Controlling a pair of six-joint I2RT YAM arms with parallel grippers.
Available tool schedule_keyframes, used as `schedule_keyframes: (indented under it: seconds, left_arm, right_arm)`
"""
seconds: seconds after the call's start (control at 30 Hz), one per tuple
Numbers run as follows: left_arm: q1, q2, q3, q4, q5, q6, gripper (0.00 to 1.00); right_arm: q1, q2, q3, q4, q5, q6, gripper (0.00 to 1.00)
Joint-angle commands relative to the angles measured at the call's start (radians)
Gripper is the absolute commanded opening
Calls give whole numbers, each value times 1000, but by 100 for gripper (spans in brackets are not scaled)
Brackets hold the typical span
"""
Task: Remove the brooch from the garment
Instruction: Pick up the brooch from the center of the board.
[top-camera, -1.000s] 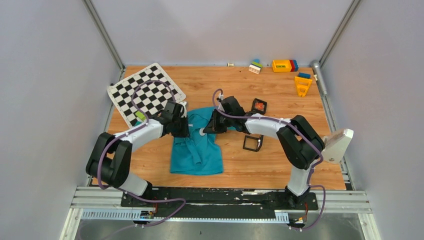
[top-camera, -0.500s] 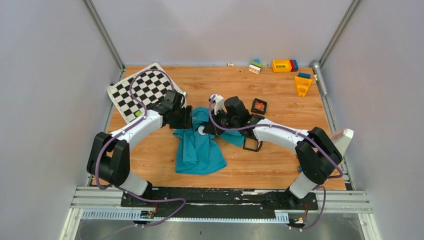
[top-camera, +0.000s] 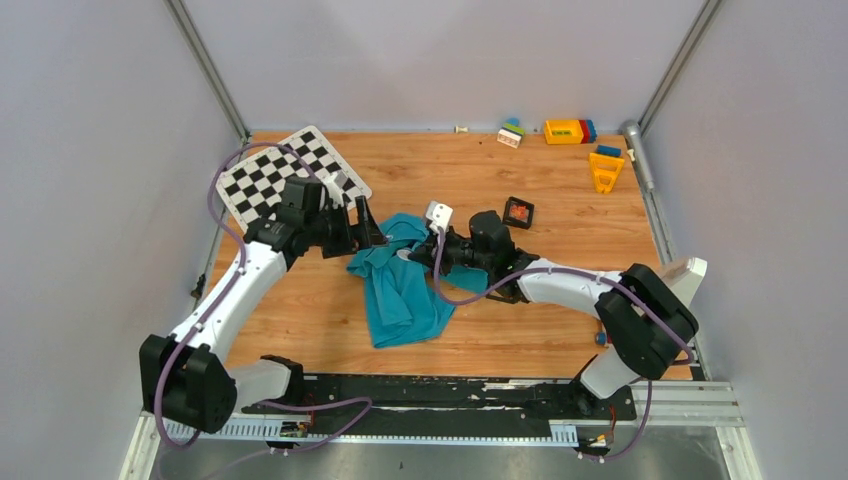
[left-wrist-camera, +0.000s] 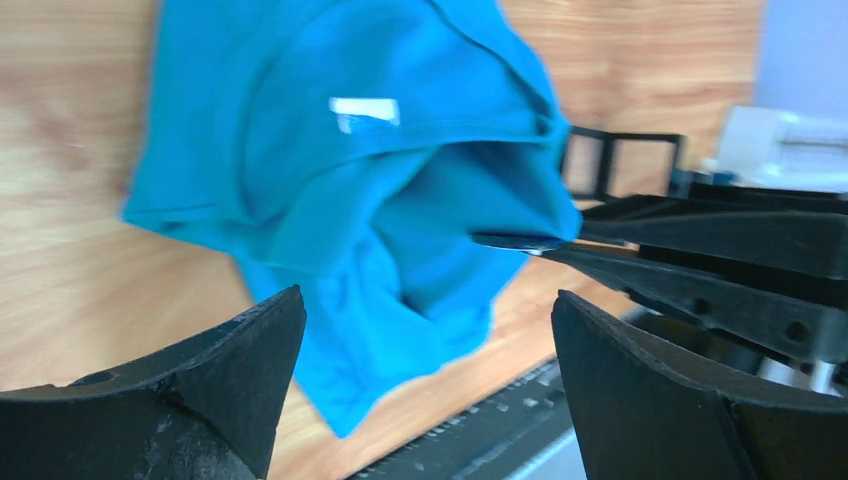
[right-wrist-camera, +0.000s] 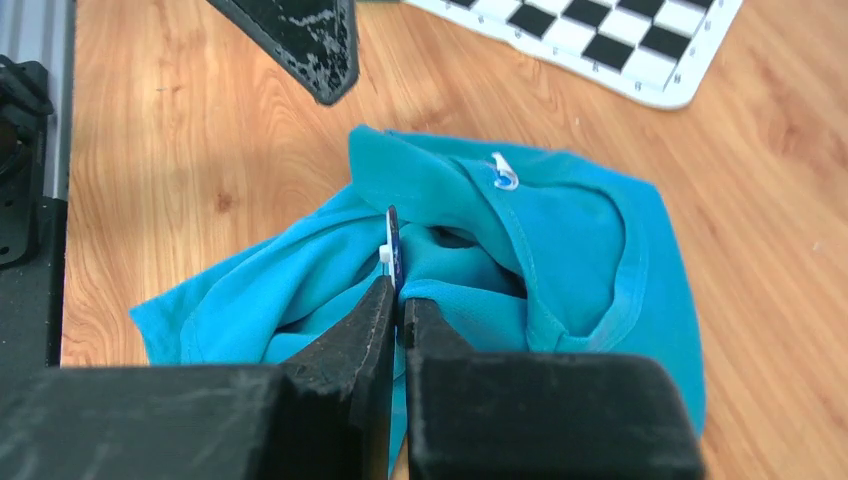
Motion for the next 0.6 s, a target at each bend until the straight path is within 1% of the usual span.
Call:
schedule_keyframes:
  seconds: [0.0, 0.03, 0.07, 0.1, 0.13, 0.27, 0.37, 0.43, 0.5, 0.57]
  left_arm:
    - [6, -60, -88, 146, 291, -220, 100]
    - [6, -68, -124, 209, 327, -249, 100]
    - [6, -88, -162, 245, 340, -313, 99]
    - [6, -99, -183, 324, 361, -350, 99]
    - [6, -125, -225, 397, 368, -419, 98]
    - [6, -199, -321, 565, 371, -578, 94]
    - [6, -223, -341, 602, 356, -620, 91]
    - [6, -225, -340, 604, 361, -636, 91]
    - [6, -222, -343, 641, 373, -658, 91]
    - [6, -221, -347, 655, 385, -673, 89]
  right_arm:
    - [12, -61, -43, 270, -90, -65, 0]
    - [13, -68, -59, 323, -92, -50, 0]
    - [14, -71, -78, 367, -100, -21, 0]
    - [14, -74, -93, 411, -112, -5, 0]
    - [15, -75, -106, 443, -115, 12, 0]
    - [21, -85, -120, 481, -126, 42, 0]
    - [25, -93, -128, 486, -135, 47, 0]
    - [36, -96, -134, 475, -135, 12, 0]
    - [51, -100, -143, 464, -132, -34, 0]
    - [68, -104, -153, 452, -112, -87, 0]
